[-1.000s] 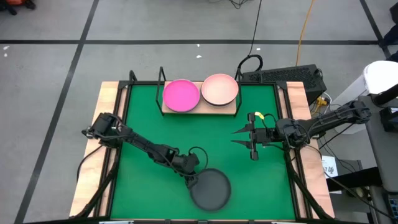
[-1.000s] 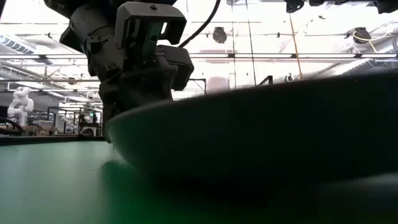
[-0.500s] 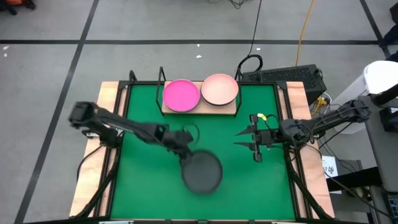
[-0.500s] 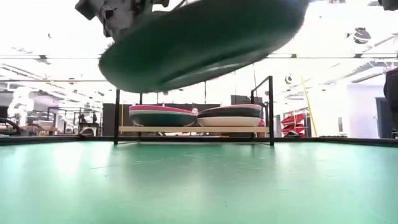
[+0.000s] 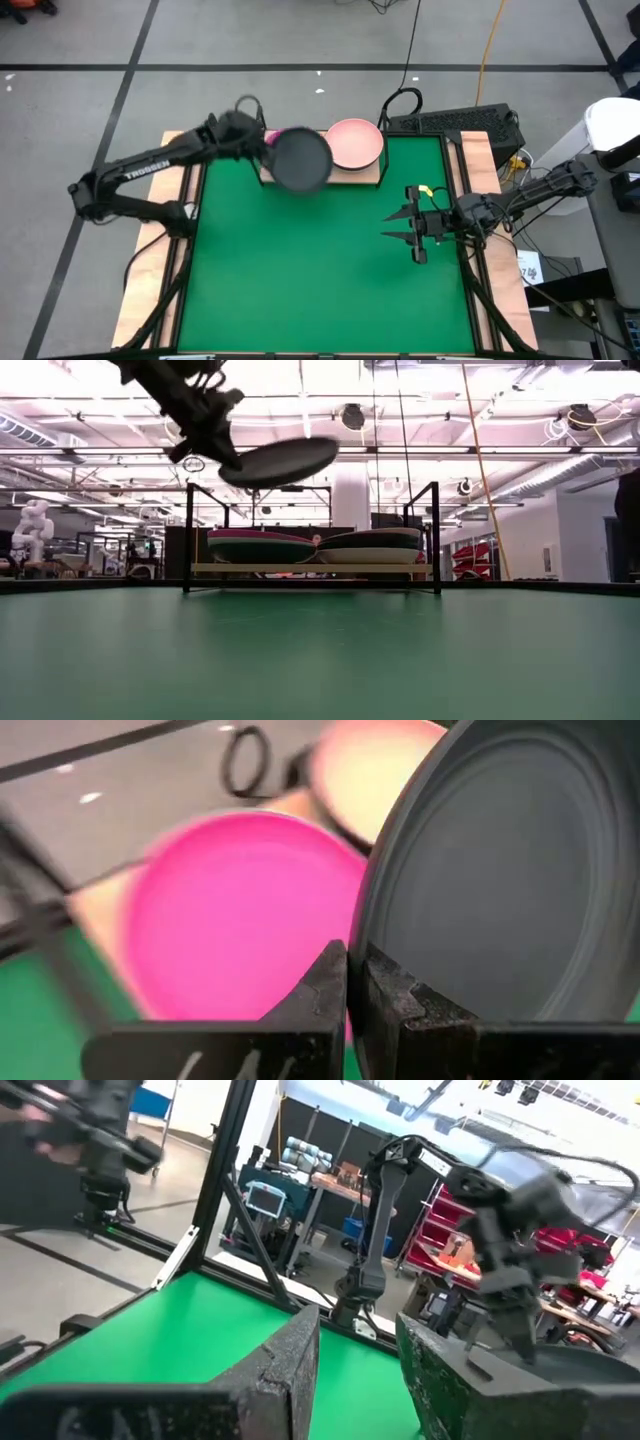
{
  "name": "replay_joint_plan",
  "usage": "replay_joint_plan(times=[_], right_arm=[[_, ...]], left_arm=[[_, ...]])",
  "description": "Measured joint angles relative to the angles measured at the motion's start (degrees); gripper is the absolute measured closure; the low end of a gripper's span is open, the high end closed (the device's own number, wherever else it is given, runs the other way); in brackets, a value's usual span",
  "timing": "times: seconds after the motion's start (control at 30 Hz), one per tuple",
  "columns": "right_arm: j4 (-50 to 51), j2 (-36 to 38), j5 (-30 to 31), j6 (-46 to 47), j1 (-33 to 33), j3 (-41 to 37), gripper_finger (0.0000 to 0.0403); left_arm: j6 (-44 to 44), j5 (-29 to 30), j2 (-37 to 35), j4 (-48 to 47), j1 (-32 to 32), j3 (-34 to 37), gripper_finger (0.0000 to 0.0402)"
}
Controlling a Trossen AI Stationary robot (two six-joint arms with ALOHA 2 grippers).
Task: Place and stack plates onto a shelf
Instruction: Stack the black plate on top of the pink plate on the shelf
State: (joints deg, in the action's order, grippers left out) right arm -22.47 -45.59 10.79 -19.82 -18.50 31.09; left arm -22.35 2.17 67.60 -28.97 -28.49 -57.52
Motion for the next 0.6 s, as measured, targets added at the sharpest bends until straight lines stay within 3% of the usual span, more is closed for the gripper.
replay_joint_plan(times=[0.23,0.4,0.6], right_arm=[[0.3,0.0,1.5,-0.5,0.1,0.0,0.0287],[0.9,0.0,1.6,-0.5,0.1,0.0,0.0287],[1.7,0.0,1.6,-0.5,0.1,0.0,0.0287]], left_arm=[[3.5,-5.3,4.8,-1.5,-13.2,-3.6,0.0391],[5.2,-5.2,9.8,-5.2,-15.5,-8.8,0.0383],[6.5,-2.3,14.8,-10.4,-15.7,-12.2,0.0328]])
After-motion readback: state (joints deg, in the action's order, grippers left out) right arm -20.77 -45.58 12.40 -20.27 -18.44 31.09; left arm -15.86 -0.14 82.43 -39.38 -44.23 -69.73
